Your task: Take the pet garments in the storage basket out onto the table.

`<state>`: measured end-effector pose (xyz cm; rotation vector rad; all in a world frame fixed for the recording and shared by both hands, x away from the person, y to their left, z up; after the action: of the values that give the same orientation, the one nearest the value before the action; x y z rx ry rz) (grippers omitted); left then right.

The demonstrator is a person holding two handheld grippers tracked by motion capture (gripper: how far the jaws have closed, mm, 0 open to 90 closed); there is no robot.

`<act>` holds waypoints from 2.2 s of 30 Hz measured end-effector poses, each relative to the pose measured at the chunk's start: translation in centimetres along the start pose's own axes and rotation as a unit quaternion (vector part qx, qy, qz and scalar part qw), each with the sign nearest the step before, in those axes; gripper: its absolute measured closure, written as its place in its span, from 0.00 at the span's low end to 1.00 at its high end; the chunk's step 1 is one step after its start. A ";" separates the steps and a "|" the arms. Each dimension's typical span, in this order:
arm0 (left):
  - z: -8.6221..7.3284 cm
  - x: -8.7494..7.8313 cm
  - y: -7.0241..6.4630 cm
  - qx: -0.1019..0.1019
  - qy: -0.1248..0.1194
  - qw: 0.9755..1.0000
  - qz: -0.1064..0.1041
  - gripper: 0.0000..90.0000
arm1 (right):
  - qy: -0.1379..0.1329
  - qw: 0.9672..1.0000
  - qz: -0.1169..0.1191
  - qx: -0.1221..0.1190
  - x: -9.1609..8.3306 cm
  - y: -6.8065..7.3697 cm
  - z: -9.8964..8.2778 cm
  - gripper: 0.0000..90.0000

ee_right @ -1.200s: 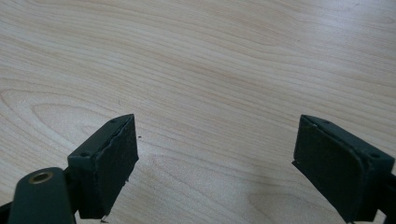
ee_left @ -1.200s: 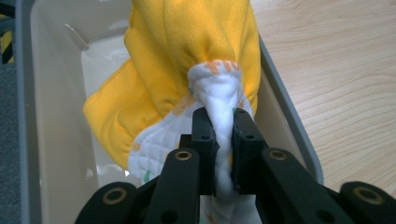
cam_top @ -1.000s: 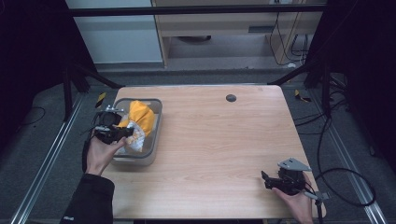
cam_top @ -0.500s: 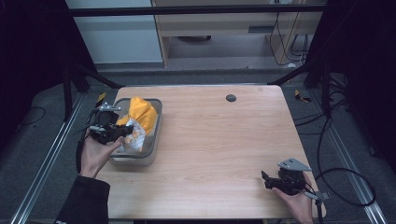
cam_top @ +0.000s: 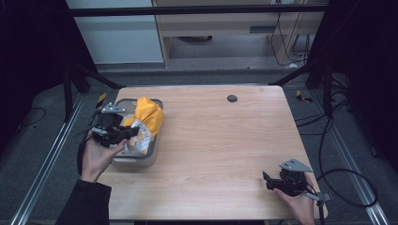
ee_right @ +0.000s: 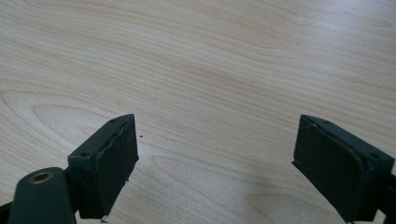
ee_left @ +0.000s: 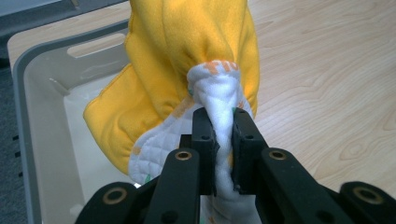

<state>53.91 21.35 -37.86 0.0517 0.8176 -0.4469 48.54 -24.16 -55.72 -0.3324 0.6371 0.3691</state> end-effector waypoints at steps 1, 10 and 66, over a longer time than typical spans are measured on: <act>0.0 -0.1 -0.3 0.003 0.000 1.000 -0.002 0.91 | 0.000 1.000 0.000 0.000 0.0 0.0 0.0 0.15; 0.4 0.0 -3.1 0.027 -0.002 0.999 -0.027 0.91 | -0.001 1.000 0.000 0.001 0.0 0.0 0.0 0.15; -1.3 6.8 -13.0 0.106 0.046 0.988 -0.105 0.91 | -0.006 1.000 -0.004 0.006 -0.2 -0.3 0.1 0.15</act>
<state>51.82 7.35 -41.96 0.1865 0.8670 -0.7337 48.55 -24.40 -55.47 -0.3212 0.6255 0.3600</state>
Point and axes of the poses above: each handheld gripper's, and its own axes: x roughly forward along the jaws, z roughly out of its top, y roughly to its left, the point moved 10 cm from there along x, roughly forward along the jaws, and after that the axes turned 9 degrees about -x, right-handed, at the moved point
